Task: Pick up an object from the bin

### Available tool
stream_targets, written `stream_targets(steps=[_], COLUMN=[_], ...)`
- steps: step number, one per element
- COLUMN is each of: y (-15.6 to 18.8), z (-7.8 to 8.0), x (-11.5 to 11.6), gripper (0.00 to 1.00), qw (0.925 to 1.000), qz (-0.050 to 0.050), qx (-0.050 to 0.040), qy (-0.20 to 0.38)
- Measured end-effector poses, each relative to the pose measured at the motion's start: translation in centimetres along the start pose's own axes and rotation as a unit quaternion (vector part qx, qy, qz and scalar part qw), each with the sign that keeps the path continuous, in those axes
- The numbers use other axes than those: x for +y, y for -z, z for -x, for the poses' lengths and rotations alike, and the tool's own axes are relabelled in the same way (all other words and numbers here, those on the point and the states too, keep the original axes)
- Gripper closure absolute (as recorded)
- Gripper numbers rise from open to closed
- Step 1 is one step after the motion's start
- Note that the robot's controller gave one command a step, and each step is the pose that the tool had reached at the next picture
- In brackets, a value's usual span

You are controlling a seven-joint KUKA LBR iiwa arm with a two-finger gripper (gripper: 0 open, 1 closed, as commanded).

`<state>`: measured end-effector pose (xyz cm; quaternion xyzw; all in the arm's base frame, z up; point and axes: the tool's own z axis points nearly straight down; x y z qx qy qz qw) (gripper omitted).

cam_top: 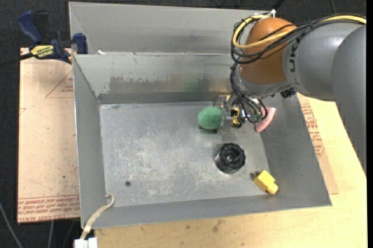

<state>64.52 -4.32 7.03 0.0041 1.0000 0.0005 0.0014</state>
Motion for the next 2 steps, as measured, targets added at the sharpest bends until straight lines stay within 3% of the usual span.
stream_targets(steps=[1,2], y=[-0.1,0.0], z=[-0.7,-0.7], x=[1.7,-0.4], gripper=[1.0,1.0], qw=[1.0,0.9998], qz=[0.0,0.001], qx=[0.0005,-0.0004], qy=[0.007,0.018])
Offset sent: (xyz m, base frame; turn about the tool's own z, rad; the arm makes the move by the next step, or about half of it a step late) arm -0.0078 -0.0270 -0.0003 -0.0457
